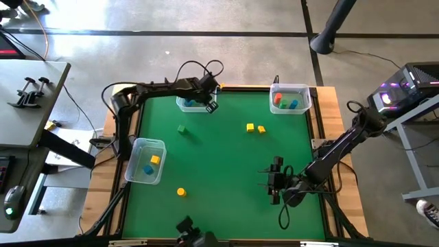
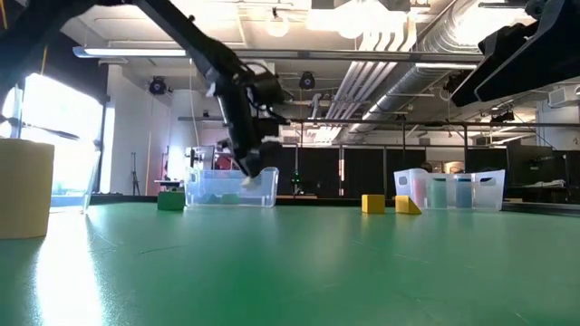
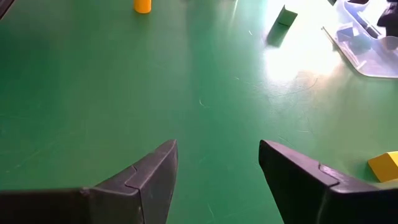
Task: Sort blocks by size
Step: Put the yellow triangle block into the top left transparent bin, then put the yellow cylindrical block into the top right transparent bin
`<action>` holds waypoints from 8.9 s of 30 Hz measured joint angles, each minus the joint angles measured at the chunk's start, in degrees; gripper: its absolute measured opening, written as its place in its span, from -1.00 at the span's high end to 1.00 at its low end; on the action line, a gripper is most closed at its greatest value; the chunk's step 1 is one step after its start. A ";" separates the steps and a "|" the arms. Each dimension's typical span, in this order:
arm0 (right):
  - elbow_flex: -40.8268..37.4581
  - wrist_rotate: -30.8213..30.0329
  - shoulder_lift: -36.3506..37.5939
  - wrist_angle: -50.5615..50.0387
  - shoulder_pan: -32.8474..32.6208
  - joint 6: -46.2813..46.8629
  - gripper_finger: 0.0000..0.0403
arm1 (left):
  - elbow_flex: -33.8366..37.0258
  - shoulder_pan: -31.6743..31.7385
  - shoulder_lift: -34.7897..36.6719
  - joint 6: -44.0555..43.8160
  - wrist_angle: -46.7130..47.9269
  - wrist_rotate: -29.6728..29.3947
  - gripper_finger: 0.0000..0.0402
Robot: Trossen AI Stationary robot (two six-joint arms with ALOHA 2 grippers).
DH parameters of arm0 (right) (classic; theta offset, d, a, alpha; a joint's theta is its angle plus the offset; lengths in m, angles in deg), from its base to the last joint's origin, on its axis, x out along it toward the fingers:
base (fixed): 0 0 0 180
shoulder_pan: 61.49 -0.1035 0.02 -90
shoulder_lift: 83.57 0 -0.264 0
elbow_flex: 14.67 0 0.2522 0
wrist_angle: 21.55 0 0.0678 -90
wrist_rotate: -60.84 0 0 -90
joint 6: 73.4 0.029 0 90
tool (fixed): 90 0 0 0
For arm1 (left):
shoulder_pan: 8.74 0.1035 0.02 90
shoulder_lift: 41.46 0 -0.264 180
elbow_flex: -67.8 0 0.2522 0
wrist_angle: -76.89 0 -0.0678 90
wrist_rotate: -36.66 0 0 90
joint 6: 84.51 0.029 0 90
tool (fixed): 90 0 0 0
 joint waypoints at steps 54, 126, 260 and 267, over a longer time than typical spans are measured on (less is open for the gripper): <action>0.00 -2.41 0.15 -1.76 -2.50 2.18 -0.13 | 14.96 -12.09 19.18 -0.15 -17.30 -4.27 0.29; -0.02 -4.74 -1.49 9.45 2.85 -14.80 -0.13 | 9.60 -75.27 17.45 -74.68 29.26 -1.86 0.09; -1.73 -10.73 -2.09 51.57 12.79 -58.82 0.35 | 42.77 -49.81 16.84 -5.45 -96.12 -3.07 0.24; -1.75 -22.75 9.71 37.99 12.06 -53.11 0.34 | 42.80 -49.81 16.84 -6.03 -95.75 -3.28 0.24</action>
